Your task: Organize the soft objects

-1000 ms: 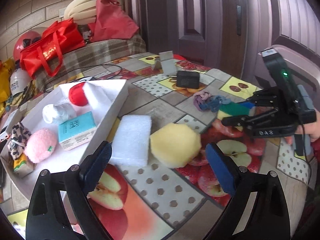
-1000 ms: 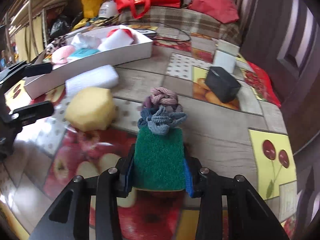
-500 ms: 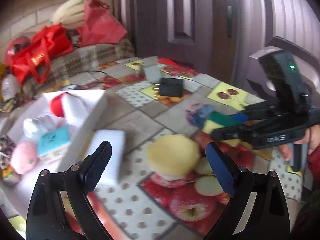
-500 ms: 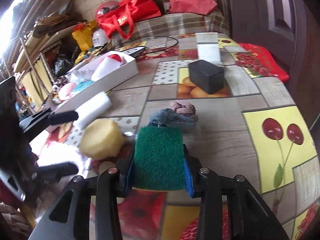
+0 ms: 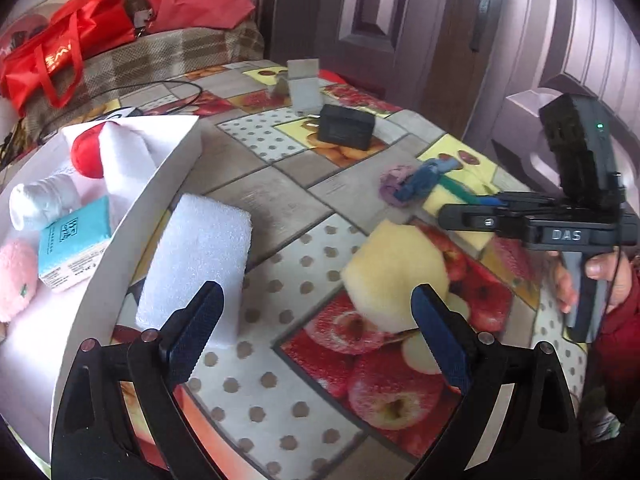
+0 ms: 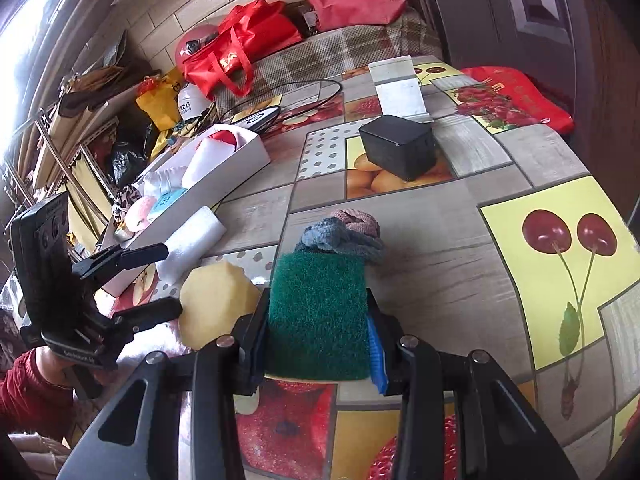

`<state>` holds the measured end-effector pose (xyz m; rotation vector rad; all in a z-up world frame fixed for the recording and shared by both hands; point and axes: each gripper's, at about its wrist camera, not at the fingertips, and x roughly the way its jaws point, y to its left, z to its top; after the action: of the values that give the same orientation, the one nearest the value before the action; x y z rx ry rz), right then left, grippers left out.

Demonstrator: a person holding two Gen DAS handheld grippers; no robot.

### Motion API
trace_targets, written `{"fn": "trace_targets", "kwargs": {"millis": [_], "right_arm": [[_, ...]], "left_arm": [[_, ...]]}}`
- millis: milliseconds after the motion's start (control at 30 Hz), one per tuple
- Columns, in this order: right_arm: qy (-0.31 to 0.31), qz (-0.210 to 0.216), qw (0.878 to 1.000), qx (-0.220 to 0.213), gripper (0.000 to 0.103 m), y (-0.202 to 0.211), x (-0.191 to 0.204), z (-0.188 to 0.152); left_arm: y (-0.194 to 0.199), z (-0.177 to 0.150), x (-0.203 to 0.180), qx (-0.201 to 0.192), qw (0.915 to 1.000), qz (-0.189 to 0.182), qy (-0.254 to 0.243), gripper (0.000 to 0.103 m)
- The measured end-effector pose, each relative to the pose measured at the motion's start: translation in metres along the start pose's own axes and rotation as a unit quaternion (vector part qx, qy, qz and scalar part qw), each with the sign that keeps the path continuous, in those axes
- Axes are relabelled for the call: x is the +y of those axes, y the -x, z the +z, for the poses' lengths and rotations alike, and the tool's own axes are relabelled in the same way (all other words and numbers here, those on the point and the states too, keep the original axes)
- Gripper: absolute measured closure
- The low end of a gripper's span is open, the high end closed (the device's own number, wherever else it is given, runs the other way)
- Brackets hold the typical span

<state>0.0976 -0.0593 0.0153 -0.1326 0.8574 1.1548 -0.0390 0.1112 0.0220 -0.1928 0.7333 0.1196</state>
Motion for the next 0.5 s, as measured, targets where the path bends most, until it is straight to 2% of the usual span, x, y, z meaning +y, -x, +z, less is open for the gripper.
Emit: {"fn": "trace_targets", "kwargs": {"millis": [33,100,167,267,300,333,367,433,467,500], "right_arm": [[0.001,0.0,1.0,-0.001,0.063,0.0,0.001,0.0],[0.006,0.0,1.0,-0.003,0.063,0.002,0.002,0.0],[0.01,0.001,1.0,-0.004,0.063,0.002,0.004,-0.001],[0.012,0.004,1.0,-0.004,0.063,0.002,0.004,0.0],[0.002,0.025,1.0,-0.003,0.063,0.004,0.003,0.0],[-0.024,0.074,0.997,0.0,0.063,0.005,-0.002,-0.001],[-0.057,0.134,0.989,0.002,0.063,0.007,-0.009,-0.003],[-0.114,0.228,0.967,-0.002,0.063,0.01,-0.021,-0.007],[-0.13,0.245,0.961,-0.009,0.063,0.013,-0.025,-0.009],[-0.134,0.229,0.964,-0.019,0.063,0.018,-0.027,-0.009]], "left_arm": [[0.006,0.0,-0.001,-0.014,0.9998,0.012,0.003,0.007],[0.015,0.002,0.002,-0.039,0.9971,0.065,0.007,0.007],[0.015,0.008,0.011,-0.04,0.993,0.111,0.007,0.007],[0.0,0.015,0.024,0.003,0.9948,0.101,0.015,0.007],[-0.007,0.015,0.025,0.017,0.9952,0.095,0.013,0.007],[-0.015,0.014,0.026,0.031,0.9956,0.088,0.011,0.007],[-0.02,0.014,0.026,0.038,0.9954,0.087,0.011,0.007],[-0.021,0.013,0.022,0.032,0.9958,0.085,0.008,0.007],[-0.019,0.012,0.02,0.031,0.997,0.07,0.012,0.007],[-0.016,0.012,0.018,0.031,0.9982,0.049,0.016,0.007]]}}
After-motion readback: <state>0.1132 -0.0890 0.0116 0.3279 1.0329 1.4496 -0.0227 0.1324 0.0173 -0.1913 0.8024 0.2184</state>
